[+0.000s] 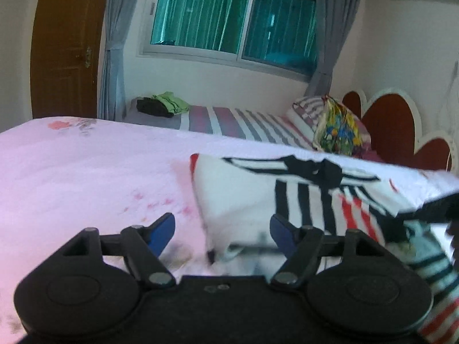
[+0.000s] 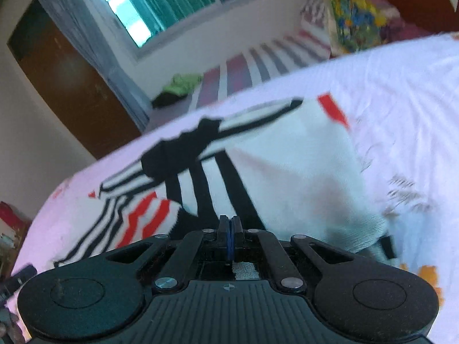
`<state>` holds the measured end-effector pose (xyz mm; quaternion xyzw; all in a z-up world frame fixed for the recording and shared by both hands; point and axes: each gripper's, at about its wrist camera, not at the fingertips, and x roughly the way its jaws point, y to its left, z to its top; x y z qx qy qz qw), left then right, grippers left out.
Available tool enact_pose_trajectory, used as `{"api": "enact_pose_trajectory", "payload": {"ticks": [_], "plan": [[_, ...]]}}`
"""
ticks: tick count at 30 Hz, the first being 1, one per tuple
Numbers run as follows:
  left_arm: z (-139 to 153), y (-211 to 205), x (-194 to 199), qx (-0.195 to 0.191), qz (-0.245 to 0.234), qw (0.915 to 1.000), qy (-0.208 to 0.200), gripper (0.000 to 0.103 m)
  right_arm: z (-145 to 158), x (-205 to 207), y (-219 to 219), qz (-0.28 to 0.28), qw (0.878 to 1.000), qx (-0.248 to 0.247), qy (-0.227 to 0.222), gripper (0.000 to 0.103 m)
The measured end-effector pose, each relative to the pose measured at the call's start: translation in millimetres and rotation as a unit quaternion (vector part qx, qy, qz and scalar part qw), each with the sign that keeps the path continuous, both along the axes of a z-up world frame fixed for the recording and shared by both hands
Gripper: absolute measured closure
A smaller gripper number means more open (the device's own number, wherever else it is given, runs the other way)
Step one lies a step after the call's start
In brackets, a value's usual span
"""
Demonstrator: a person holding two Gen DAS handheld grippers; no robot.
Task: Fold small clothes
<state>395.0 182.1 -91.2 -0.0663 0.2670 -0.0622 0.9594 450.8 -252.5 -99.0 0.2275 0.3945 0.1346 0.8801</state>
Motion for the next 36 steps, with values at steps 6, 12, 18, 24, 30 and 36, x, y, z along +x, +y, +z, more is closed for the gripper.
{"api": "enact_pose_trajectory", "payload": {"ticks": [6,12,18,24,30,36], "plan": [[-19,-29,34,-0.001,-0.032,0.9990,0.030,0.037,-9,0,-1,-0.015,1.000,0.022,0.003,0.103],[-24,-29,26,-0.005,-0.024,0.9993,0.029,0.036,4,-11,-1,-0.006,0.999,0.003,-0.046,0.035],[-24,-31,28,0.003,-0.020,0.9994,0.030,0.036,-6,-3,3,-0.002,1.000,-0.013,-0.026,0.059],[-32,-38,31,0.036,-0.017,0.9985,0.038,0.035,-1,5,33,0.065,0.990,-0.120,-0.035,0.093],[-20,-41,26,0.030,-0.019,0.9993,0.012,0.036,36,-2,65,0.119,0.963,-0.210,-0.119,0.099],[-20,-62,41,0.050,-0.043,0.9978,0.007,0.036,80,-11,60,0.082,0.949,-0.209,-0.222,0.099]]}}
